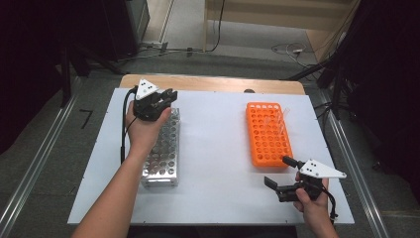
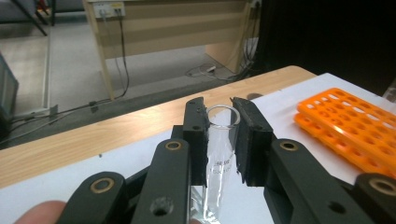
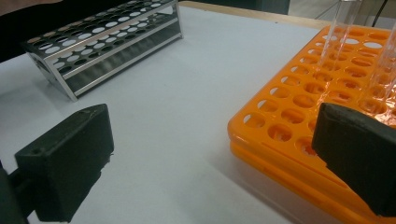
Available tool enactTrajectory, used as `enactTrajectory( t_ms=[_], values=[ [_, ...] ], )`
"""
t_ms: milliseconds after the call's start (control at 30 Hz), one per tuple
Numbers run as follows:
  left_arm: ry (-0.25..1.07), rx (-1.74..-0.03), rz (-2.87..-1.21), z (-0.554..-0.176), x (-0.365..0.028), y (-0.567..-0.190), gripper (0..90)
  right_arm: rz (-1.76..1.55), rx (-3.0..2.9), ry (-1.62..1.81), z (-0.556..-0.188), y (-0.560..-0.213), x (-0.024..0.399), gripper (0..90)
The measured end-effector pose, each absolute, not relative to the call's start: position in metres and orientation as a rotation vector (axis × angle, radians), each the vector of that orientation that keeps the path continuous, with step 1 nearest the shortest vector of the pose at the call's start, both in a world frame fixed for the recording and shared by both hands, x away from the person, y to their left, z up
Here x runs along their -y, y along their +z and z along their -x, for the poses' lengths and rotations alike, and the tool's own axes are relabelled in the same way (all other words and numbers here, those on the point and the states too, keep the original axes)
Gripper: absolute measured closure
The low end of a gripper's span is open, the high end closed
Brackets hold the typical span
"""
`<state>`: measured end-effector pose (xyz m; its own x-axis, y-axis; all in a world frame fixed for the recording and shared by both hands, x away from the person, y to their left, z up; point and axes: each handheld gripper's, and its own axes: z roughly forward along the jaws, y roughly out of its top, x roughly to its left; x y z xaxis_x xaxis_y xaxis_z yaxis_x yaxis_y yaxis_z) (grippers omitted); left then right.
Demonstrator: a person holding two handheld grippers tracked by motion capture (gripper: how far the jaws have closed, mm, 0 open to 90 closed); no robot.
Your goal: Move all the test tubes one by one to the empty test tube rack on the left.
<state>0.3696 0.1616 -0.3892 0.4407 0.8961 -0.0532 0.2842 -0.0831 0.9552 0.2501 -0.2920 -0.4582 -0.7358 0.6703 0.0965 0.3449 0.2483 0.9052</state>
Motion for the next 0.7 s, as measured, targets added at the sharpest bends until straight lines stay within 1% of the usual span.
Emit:
enactTrajectory(
  t_ms=[400, 700],
  values=[
    [0.711, -1.127, -1.636, -0.392, -0.164, -0.406, 76.5, -0.944, -2.213, 1.486, -0.251, -0.459, 0.294, 0.0],
    [0.667, -1.162, -1.687, -0.398, -0.164, -0.419, 76.5, -0.944, -2.214, 1.488, -0.251, -0.459, 0.294, 0.0]
  ],
)
